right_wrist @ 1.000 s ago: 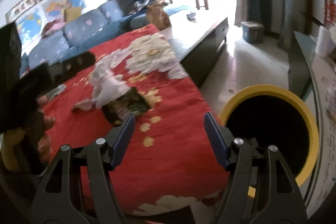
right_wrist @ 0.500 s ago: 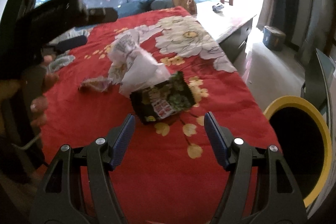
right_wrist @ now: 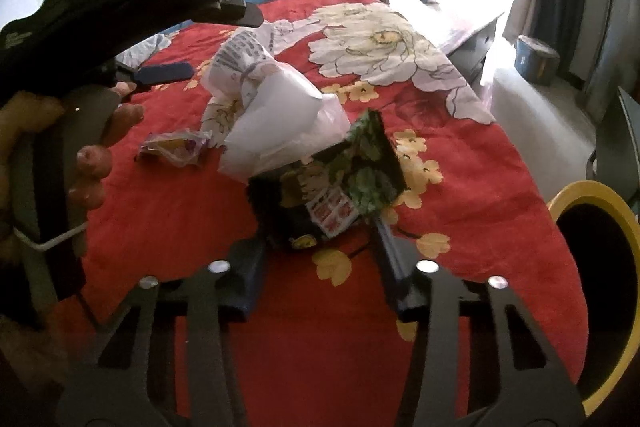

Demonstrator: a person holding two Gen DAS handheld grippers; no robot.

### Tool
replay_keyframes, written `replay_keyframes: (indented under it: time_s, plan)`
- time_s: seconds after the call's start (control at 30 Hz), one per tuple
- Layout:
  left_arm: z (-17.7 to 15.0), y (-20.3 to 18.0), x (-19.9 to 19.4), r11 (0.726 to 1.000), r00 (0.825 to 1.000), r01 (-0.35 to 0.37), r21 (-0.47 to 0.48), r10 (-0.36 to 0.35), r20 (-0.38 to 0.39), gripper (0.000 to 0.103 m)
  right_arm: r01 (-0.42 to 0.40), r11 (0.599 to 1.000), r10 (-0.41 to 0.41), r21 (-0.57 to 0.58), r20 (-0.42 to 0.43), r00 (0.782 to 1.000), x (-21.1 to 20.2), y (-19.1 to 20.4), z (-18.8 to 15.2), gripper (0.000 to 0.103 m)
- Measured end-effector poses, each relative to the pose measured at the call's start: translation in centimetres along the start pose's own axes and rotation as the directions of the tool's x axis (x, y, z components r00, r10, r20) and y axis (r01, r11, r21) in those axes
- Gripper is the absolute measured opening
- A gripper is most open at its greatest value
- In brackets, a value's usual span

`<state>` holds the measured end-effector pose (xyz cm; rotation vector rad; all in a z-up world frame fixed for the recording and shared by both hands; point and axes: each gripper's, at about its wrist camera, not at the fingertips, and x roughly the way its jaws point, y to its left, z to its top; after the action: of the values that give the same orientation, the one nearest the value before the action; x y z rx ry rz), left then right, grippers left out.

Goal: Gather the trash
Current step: 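Grasp the white printed bag with the left gripper while the right grasps the green snack packet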

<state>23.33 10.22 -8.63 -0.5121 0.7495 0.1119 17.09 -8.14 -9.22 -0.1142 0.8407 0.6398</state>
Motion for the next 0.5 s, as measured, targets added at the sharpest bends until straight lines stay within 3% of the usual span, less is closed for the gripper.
replay_keyframes:
  time_s: [0.07, 0.2, 0.27, 0.5]
  plan:
    - [0.3, 0.2, 0.7, 1.000, 1.000, -0.003, -0.016, 0.002, -0.013, 0.095, -0.006, 1.000, 0.006, 0.017, 0.001, 1.000, 0.0, -0.3, -0.1, 0.027]
    - [0.4, 0.3, 1.9, 1.000, 0.999, -0.017, -0.026, 0.016, -0.038, 0.091, -0.013, 0.999, 0.013, 0.029, 0.005, 1.000, -0.3, -0.8, -0.2, 0.023]
    - [0.3, 0.4, 2.2, 0.999, 0.999, -0.012, -0.035, 0.011, -0.049, 0.072, -0.015, 0.999, 0.015, 0.035, 0.008, 1.000, -0.4, -1.0, -0.3, 0.022]
    - [0.0, 0.5, 1.5, 1.000, 1.000, -0.006, -0.025, 0.006, -0.024, 0.052, -0.014, 0.998, 0.013, 0.057, 0.018, 1.000, -0.6, -1.7, -0.3, 0.019]
